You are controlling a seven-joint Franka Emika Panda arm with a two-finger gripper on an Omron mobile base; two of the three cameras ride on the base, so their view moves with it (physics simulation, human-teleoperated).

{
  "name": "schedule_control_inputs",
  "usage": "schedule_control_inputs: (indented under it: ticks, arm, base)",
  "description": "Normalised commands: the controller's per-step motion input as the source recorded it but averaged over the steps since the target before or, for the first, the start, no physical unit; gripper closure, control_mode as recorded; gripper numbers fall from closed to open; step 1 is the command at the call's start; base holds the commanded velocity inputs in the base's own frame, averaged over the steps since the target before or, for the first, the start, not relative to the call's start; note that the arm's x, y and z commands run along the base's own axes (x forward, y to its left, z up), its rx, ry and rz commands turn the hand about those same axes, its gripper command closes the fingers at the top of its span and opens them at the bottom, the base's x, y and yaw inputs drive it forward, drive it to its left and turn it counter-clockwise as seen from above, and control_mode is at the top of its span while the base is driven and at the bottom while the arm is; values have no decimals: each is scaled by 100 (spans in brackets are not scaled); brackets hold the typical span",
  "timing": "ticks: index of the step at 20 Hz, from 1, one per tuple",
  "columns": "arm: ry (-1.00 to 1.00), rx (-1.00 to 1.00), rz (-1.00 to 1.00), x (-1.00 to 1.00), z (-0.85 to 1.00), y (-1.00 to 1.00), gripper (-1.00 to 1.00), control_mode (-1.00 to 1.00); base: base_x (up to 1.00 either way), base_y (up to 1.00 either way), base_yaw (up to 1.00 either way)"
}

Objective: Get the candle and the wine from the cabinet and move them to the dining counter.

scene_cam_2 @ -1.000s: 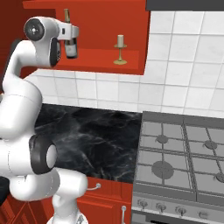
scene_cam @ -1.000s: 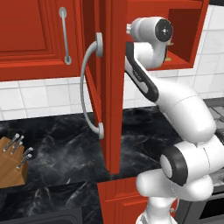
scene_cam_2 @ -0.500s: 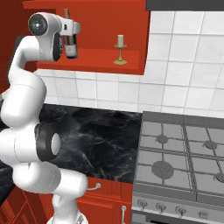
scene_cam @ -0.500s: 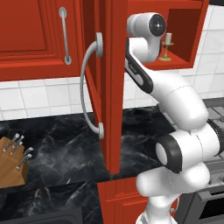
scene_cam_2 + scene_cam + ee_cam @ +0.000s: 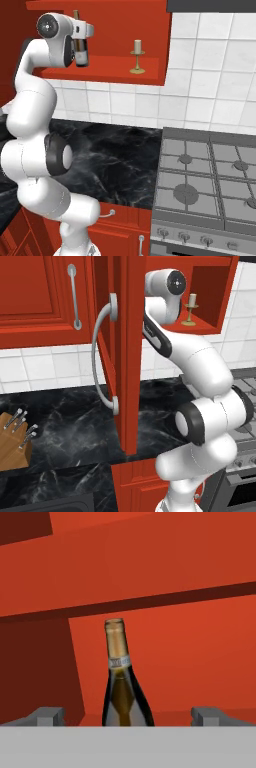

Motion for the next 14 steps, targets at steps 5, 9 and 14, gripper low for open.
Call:
schedule_control_inputs:
  ticks: [5, 9, 14]
  arm:
    - [0, 0, 0, 7, 0, 1, -100, -100]
    - [0, 0, 0, 0, 0, 0, -100, -100]
    - [0, 0, 0, 2, 0, 2, -100, -100]
  base:
    - [0, 0, 0]
    - [0, 0, 0]
    - [0, 0, 0]
